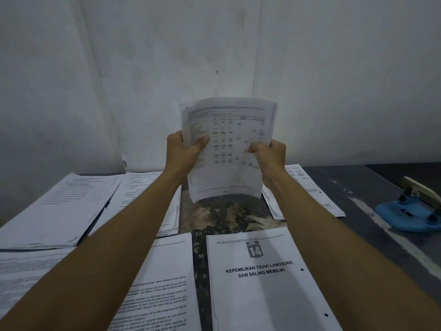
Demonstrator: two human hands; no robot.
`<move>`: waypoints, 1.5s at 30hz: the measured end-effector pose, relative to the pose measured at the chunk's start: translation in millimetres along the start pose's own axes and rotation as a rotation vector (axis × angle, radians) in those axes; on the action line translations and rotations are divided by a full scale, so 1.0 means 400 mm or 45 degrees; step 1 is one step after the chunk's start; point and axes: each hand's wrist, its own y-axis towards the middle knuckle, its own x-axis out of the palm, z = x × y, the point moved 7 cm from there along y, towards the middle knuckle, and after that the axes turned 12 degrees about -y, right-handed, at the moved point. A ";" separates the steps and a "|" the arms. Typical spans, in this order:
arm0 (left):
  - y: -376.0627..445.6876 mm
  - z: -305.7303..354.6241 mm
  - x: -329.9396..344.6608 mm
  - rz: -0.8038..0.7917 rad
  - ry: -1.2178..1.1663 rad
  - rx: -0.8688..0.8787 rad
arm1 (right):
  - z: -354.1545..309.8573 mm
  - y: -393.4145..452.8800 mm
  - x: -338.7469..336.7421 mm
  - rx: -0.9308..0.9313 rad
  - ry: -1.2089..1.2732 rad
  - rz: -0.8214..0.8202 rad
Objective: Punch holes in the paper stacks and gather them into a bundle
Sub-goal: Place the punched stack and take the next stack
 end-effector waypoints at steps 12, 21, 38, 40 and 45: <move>-0.015 -0.063 -0.019 -0.040 -0.065 -0.106 | 0.092 -0.002 0.010 0.066 -0.083 0.062; 0.010 -0.062 -0.022 -0.126 -0.067 -0.104 | 0.106 0.021 -0.025 0.036 -0.121 -0.015; 0.005 -0.061 -0.014 -0.156 -0.103 -0.118 | 0.071 -0.010 0.015 -0.019 -0.075 -0.055; 0.005 -0.059 -0.011 -0.161 -0.095 -0.111 | 0.075 -0.007 0.020 -0.016 -0.084 -0.098; 0.004 -0.055 -0.009 -0.161 -0.110 -0.114 | 0.076 0.000 0.015 -0.015 -0.092 -0.073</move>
